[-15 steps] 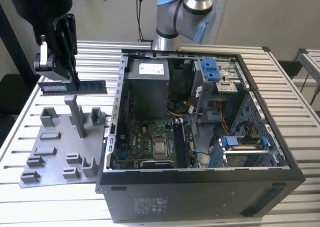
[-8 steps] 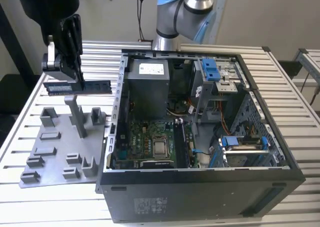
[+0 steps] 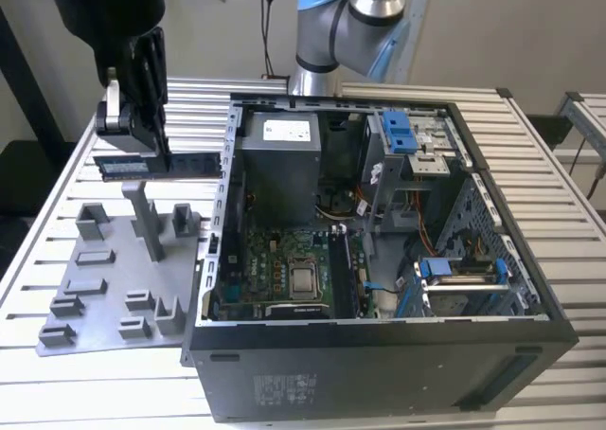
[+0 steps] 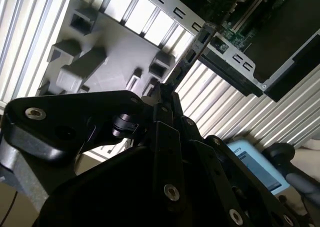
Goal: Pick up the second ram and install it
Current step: 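Pick up the second ram and move it above second insertion slot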
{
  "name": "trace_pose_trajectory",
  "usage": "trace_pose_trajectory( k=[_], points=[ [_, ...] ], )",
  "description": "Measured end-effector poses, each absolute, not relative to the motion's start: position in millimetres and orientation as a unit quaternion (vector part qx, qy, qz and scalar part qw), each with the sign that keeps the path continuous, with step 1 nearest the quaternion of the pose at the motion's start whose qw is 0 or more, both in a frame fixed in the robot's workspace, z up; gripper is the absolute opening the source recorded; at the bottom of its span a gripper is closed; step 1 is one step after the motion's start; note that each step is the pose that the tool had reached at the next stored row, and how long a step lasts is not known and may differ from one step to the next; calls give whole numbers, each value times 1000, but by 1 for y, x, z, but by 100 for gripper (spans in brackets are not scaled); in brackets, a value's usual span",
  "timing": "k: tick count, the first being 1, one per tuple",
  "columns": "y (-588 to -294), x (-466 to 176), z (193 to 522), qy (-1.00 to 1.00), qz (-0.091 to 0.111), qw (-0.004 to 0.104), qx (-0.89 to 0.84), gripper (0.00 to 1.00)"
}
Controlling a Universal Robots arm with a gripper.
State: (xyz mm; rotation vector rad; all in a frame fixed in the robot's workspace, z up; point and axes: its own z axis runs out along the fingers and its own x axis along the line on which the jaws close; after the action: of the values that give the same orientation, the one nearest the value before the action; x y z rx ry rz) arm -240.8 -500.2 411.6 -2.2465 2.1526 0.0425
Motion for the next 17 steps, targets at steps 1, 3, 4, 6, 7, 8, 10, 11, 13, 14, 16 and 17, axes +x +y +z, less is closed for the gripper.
trace_pose_trajectory(
  k=[1, 3, 4, 6, 7, 8, 10, 11, 13, 14, 16, 17],
  points=[
    [-500, -239, 412, 692, 14, 15, -722, 14],
    [-500, -236, 412, 692, 14, 15, -722, 14],
    [-500, -235, 412, 692, 14, 15, -722, 14],
    [-500, -231, 412, 692, 14, 15, -722, 14],
    [-500, -230, 412, 692, 14, 15, -722, 14],
    [-500, -228, 412, 692, 14, 15, -722, 14],
    [-500, -225, 412, 692, 14, 15, -722, 14],
    [-500, -223, 412, 691, 14, 15, -722, 14],
    [-500, -220, 412, 691, 14, 15, -722, 14],
    [-500, -218, 412, 691, 14, 15, -722, 14],
    [-500, -213, 412, 691, 14, 15, -723, 14],
    [-500, -211, 412, 691, 14, 15, -723, 14]
  ],
)
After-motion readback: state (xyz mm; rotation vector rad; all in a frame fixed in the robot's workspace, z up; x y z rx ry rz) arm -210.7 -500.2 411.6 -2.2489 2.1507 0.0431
